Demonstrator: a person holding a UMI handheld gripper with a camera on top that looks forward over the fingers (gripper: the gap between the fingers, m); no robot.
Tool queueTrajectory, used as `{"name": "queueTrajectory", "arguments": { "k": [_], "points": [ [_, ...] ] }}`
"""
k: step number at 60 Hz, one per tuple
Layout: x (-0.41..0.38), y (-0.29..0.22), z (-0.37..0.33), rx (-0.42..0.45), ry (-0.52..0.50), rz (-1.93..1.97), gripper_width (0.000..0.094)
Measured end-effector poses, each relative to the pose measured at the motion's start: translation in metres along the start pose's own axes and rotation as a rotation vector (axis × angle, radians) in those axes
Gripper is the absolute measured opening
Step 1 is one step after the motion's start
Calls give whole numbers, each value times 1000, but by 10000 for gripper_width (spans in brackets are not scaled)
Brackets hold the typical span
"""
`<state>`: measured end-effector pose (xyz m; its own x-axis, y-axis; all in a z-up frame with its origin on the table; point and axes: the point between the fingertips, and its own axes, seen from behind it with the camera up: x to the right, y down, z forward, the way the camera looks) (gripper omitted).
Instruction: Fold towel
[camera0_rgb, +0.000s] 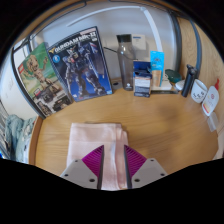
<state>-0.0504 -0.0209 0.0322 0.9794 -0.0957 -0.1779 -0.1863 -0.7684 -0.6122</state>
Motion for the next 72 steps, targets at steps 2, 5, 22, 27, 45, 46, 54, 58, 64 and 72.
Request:
{"name": "queueTrajectory", "arguments": {
  "k": [2,5,22,27,45,46,54,58,64,72],
  "points": [
    [7,2,2,-2,1,-9,380],
    [11,3,0,-9,-19,-4,518],
    [4,-52,-100,146,-151,-93,844],
    [5,-65,-143,197,-158,-145,845],
    [42,-54,-242,308,-62,-168,845],
    [43,-52,-246,314,-57,-171,846],
    [58,-23,-267,313,-19,-168,844],
    [63,-8,-275,312,-2,-176,844],
    [72,13,-287,318,27,-185,845],
    [81,31,-298,321,51,-173,843]
  ]
}}
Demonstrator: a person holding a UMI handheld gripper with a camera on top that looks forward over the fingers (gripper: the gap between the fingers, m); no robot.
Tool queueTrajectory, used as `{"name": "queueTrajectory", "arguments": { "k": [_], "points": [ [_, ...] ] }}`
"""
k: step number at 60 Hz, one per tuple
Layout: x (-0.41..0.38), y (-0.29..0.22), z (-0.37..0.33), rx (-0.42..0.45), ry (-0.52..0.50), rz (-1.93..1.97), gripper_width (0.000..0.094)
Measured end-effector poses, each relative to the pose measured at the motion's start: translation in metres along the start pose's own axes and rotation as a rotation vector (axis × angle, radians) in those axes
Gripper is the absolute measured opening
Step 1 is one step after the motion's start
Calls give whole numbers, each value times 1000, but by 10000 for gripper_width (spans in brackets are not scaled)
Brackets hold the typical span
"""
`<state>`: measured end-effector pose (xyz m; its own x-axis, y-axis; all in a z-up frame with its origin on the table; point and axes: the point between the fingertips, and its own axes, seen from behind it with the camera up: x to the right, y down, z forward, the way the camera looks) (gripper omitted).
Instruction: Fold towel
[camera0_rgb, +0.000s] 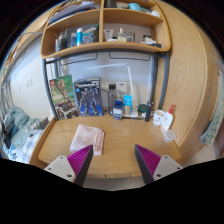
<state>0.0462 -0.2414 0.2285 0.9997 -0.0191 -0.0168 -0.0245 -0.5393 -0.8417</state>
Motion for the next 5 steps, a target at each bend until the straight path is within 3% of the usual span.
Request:
{"name": "queueTrajectory", "arguments": {
  "k": [5],
  "points": [
    [0,4,-6,7,1,2,844]
  ]
}}
